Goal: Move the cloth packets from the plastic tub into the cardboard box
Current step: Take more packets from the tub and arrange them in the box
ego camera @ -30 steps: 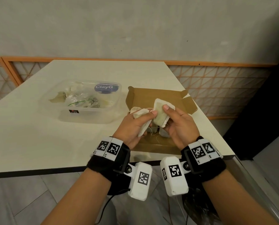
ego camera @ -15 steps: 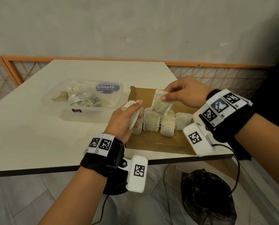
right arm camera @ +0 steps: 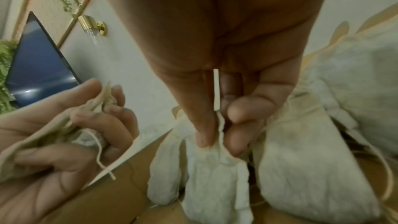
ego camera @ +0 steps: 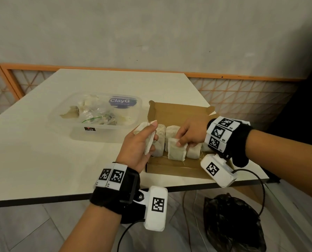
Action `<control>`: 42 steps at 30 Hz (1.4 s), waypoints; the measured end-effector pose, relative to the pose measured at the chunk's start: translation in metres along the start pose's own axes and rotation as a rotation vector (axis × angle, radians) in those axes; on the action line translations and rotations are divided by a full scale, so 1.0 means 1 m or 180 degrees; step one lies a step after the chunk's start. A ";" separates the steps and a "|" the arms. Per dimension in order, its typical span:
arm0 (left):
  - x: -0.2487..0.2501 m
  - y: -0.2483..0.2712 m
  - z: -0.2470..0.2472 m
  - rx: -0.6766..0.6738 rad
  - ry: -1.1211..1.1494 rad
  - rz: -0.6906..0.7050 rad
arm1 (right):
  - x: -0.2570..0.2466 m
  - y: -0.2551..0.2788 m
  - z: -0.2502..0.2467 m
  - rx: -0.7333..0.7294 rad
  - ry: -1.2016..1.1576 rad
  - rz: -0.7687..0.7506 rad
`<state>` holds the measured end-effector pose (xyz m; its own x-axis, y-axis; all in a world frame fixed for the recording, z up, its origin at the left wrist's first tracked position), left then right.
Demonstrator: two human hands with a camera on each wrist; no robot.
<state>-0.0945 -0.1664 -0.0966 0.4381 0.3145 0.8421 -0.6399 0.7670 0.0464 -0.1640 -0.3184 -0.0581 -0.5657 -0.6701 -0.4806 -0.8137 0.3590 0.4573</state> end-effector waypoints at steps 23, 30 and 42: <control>0.000 -0.008 0.017 -0.0081 0.1098 -0.0641 | -0.001 0.012 0.025 0.0085 0.0882 -0.0482; -0.001 -0.016 0.020 0.0187 0.1458 -0.0665 | -0.035 0.046 -0.001 0.0863 -0.0606 -0.1158; 0.009 -0.013 0.027 -0.0378 0.0453 -0.0350 | -0.015 0.038 -0.004 0.0597 -0.2930 -0.1008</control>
<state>-0.0994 -0.1887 -0.0747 0.5913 0.2947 0.7506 -0.5082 0.8589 0.0631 -0.1861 -0.2966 -0.0305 -0.1370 -0.0152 -0.9905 -0.9083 0.4008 0.1195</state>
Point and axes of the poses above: each hand's wrist, its own y-axis away from the middle knuckle, its own z-axis out of the palm, x = y × z, the point moved 3 cm from there along -y, towards the middle knuckle, and after that the axes turned 5 degrees about -x, right-handed, at the moved point
